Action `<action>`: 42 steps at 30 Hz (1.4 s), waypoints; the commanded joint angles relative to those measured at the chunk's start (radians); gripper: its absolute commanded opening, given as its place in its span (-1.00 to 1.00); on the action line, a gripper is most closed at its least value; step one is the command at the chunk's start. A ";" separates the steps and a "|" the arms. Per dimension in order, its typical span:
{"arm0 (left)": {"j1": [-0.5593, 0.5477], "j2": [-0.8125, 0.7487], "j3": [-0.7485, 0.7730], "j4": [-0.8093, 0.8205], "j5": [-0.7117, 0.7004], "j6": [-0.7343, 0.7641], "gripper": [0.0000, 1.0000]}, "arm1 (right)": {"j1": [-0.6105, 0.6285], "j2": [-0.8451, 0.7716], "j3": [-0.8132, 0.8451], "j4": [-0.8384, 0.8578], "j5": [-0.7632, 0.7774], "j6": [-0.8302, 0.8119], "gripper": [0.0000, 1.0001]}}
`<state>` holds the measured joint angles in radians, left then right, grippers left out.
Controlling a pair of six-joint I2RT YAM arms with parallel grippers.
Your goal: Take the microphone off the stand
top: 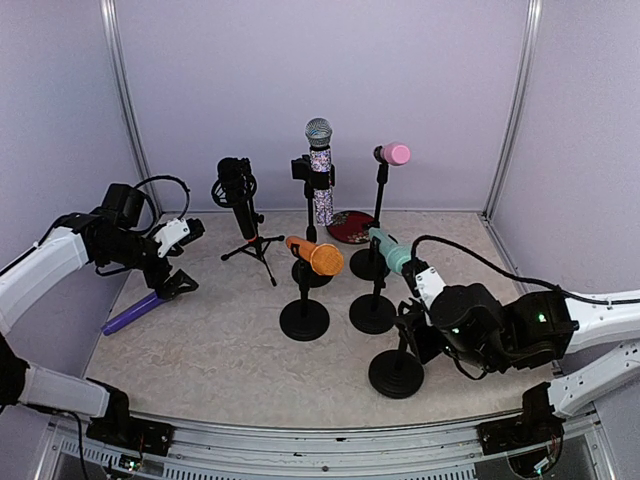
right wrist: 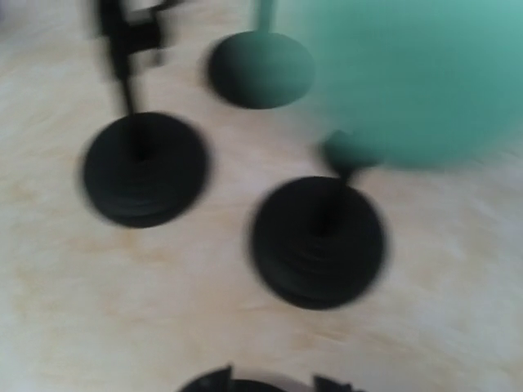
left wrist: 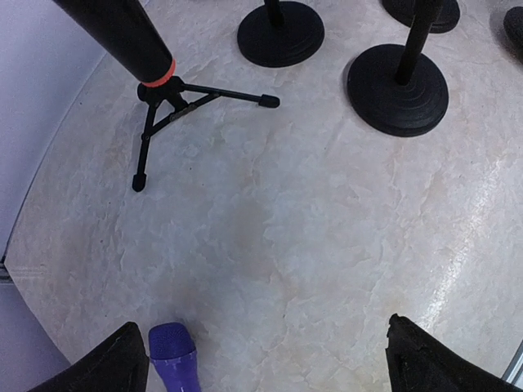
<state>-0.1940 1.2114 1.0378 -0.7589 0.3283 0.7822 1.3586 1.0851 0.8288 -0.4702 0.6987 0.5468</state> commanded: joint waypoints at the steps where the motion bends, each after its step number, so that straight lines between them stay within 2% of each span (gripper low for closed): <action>1: -0.035 0.008 0.047 -0.011 0.039 -0.058 0.98 | -0.089 -0.091 -0.016 -0.107 0.100 0.083 -1.00; 7: -0.074 0.024 0.067 0.014 0.034 -0.127 0.98 | -0.259 -0.153 -0.015 -0.121 0.134 0.014 -1.00; 10: -0.073 0.043 0.079 0.022 0.026 -0.164 0.98 | -0.357 -0.166 -0.034 0.010 0.134 -0.115 -1.00; 13: -0.074 0.065 0.092 0.021 0.013 -0.203 0.98 | -0.498 -0.144 -0.062 0.192 0.060 -0.256 -1.00; 15: -0.074 0.076 0.097 0.021 0.007 -0.225 0.98 | -0.621 -0.102 -0.061 0.295 -0.006 -0.323 -1.00; 19: -0.080 0.093 0.096 0.037 -0.006 -0.269 0.98 | -0.787 0.026 -0.017 0.473 -0.088 -0.457 -1.00; 23: -0.083 0.109 0.101 0.070 -0.062 -0.346 0.98 | -0.920 0.176 0.085 0.555 -0.189 -0.477 -1.00; 29: -0.086 0.158 0.139 0.081 -0.212 -0.426 0.98 | -0.992 0.373 0.229 0.606 -0.260 -0.486 -1.00; 34: -0.084 0.106 0.092 0.185 -0.338 -0.470 0.98 | -1.049 0.477 0.285 0.623 -0.315 -0.427 -1.00; 38: -0.076 0.085 0.090 0.214 -0.380 -0.493 0.98 | -1.056 0.548 0.323 0.591 -0.319 -0.419 -0.98; 41: -0.075 0.090 0.096 0.194 -0.379 -0.497 0.98 | -1.056 0.568 0.325 0.584 -0.331 -0.414 -0.76; 42: -0.075 0.095 0.099 0.188 -0.378 -0.498 0.98 | -1.056 0.569 0.321 0.584 -0.339 -0.414 -0.60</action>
<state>-0.2737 1.3159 1.1324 -0.5896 -0.0124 0.3130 0.3092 1.6573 1.1099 0.0601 0.3832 0.1184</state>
